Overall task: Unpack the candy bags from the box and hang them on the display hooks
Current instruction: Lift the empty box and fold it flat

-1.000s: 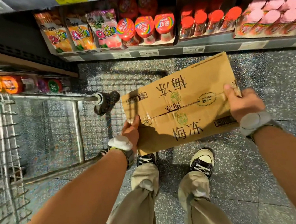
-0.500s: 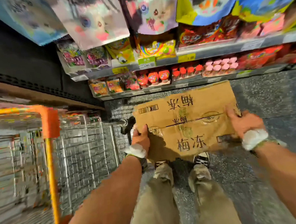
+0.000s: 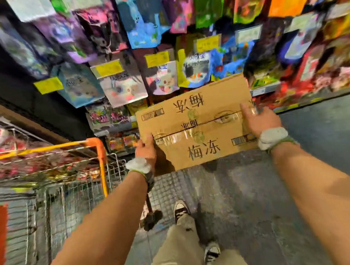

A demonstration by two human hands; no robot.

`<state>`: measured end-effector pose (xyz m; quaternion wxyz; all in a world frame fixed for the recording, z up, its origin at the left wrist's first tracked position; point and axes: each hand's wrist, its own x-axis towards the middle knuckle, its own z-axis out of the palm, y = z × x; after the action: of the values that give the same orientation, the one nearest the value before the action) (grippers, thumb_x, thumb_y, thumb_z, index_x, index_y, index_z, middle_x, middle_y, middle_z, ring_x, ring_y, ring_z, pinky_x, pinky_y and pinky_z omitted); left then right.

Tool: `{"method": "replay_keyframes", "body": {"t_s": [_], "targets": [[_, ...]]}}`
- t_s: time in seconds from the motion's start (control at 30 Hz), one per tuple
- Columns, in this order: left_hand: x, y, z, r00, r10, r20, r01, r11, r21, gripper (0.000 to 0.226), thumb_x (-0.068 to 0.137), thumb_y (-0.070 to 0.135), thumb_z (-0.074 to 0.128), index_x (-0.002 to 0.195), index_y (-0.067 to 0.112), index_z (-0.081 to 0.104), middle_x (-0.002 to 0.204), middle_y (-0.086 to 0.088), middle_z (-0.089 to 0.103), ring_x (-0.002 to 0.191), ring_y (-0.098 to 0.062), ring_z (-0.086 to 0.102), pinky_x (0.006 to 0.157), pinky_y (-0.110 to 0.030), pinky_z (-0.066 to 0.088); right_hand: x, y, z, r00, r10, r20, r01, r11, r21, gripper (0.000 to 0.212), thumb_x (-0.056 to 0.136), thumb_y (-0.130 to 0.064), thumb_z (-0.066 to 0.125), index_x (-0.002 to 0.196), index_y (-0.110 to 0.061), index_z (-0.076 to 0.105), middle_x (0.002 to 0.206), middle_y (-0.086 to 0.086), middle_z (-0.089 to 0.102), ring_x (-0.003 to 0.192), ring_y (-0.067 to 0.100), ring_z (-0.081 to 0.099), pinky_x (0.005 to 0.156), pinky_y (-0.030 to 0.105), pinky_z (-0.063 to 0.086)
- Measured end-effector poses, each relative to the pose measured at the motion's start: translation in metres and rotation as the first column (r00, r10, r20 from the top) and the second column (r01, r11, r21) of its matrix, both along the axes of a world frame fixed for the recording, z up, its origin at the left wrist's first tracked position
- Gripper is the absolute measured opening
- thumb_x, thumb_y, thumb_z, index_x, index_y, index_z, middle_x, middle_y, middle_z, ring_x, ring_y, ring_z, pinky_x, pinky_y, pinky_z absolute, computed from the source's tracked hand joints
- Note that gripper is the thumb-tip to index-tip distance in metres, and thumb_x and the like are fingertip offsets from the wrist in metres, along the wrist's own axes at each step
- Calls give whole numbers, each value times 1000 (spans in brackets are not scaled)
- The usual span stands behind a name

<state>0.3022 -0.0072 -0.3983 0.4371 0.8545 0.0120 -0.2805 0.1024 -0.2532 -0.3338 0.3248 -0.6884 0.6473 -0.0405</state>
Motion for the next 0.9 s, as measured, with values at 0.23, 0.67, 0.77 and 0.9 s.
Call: {"method": "replay_keyframes", "body": {"t_s": [0.23, 0.67, 0.77, 0.9], "targets": [[-22, 47, 91, 987, 44, 158, -35, 998, -55, 54, 99, 51, 43, 140, 17, 50, 138, -15, 54, 125, -36, 50, 99, -34, 37, -33, 53, 74, 973, 1, 229, 5, 1000, -23, 92, 84, -81, 43, 133, -5, 55, 137, 21, 56, 124, 41, 53, 99, 42, 42], [1, 231, 229, 862, 239, 448, -189, 970, -155, 55, 101, 47, 40, 136, 7, 51, 136, -15, 53, 126, -33, 49, 98, -33, 36, 17, 201, 186, 834, 247, 493, -156, 963, -220, 69, 84, -75, 51, 98, -8, 57, 98, 11, 56, 95, 33, 54, 79, 37, 38], [22, 282, 228, 855, 251, 454, -238, 967, -88, 52, 105, 42, 31, 140, 6, 45, 143, -18, 46, 130, -35, 43, 97, -34, 33, 50, 247, 189, 839, 286, 464, -193, 952, -237, 81, 81, -79, 49, 111, -4, 57, 108, 13, 60, 101, 34, 56, 82, 39, 42], [57, 354, 221, 846, 299, 442, -313, 949, -44, 56, 104, 43, 29, 141, 4, 44, 147, -21, 42, 133, -39, 40, 105, -39, 31, 92, 318, 181, 834, 340, 434, -245, 934, -260, 79, 82, -80, 45, 102, -5, 57, 100, 11, 61, 99, 36, 59, 74, 37, 39]]}}
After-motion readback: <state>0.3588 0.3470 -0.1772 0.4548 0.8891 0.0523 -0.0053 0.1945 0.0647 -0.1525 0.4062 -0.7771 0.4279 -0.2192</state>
